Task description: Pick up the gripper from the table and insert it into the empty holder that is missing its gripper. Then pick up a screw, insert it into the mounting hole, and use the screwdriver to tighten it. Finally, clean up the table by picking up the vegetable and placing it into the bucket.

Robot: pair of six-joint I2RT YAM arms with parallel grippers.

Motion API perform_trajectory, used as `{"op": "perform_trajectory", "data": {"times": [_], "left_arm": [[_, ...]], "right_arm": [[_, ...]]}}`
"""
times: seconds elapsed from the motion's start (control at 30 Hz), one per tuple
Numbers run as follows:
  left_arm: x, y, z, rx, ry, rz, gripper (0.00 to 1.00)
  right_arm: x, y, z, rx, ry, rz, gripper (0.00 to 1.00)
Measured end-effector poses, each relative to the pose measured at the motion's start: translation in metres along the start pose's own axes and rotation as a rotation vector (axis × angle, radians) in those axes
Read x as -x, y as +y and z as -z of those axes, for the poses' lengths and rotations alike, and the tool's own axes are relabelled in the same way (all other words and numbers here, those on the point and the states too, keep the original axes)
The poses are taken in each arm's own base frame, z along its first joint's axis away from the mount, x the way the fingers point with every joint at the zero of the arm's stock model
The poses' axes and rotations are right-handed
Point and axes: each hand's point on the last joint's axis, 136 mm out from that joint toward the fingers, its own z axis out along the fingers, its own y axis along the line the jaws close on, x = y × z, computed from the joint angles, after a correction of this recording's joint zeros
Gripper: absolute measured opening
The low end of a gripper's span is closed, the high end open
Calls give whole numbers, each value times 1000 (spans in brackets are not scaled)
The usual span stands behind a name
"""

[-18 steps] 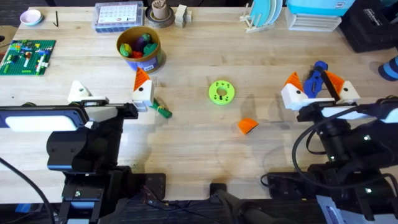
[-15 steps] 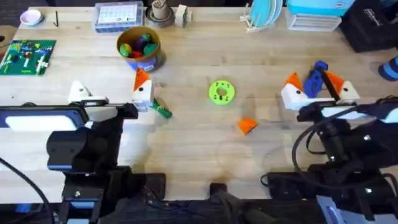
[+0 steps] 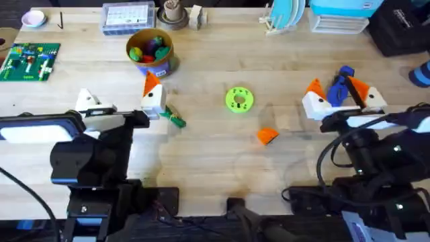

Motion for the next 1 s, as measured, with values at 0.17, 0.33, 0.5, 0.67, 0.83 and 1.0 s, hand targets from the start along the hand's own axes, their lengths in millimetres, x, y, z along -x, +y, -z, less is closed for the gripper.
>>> {"op": "perform_trajectory", "data": {"times": [0.17, 0.33, 0.5, 0.67, 0.83, 1.0], "left_arm": [[5, -1, 3, 1, 17, 71, 993], [36, -6, 14, -5, 65, 95, 994], [62, -10, 21, 1, 165, 100, 996], [71, -11, 22, 27, 342, 100, 995], [75, -11, 22, 56, 535, 99, 995], [70, -14, 18, 64, 688, 103, 994]], "right_arm": [[-4, 6, 6, 35, 69, -4, 869], [-5, 12, 19, 63, 182, -14, 868], [31, 17, 30, 94, 209, -19, 867], [49, 19, 38, 104, 318, -31, 868], [57, 21, 46, 110, 494, -49, 868], [69, 21, 42, 110, 625, -61, 868]]}}
